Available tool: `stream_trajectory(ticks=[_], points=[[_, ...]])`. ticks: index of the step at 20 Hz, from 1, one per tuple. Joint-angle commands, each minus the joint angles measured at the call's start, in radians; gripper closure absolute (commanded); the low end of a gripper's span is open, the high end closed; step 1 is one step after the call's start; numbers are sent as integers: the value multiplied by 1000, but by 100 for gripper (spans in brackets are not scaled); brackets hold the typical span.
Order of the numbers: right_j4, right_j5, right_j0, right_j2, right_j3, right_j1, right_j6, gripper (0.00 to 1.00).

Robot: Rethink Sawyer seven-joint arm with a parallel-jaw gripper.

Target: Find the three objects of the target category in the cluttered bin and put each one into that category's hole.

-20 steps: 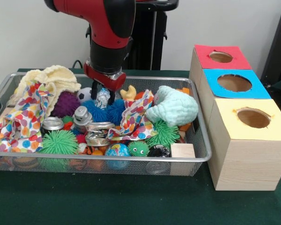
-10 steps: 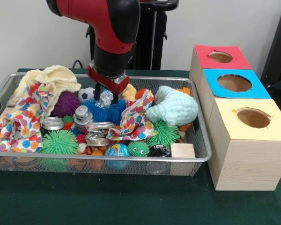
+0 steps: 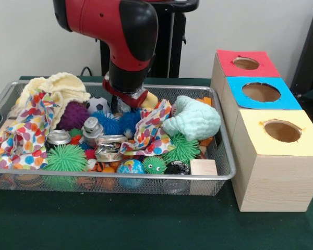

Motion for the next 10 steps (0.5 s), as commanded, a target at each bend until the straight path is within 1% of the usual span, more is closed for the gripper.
stream_trajectory(ticks=[1, 5, 7, 8, 10], points=[[12, 110, -24, 90, -59, 150, 49, 100], [0, 133, -32, 101, -72, 151, 18, 100], [-1, 123, -28, 97, -77, 151, 24, 100], [-3, 110, -22, 92, -77, 149, 34, 100], [-2, 41, -18, 87, -74, 146, 62, 100]])
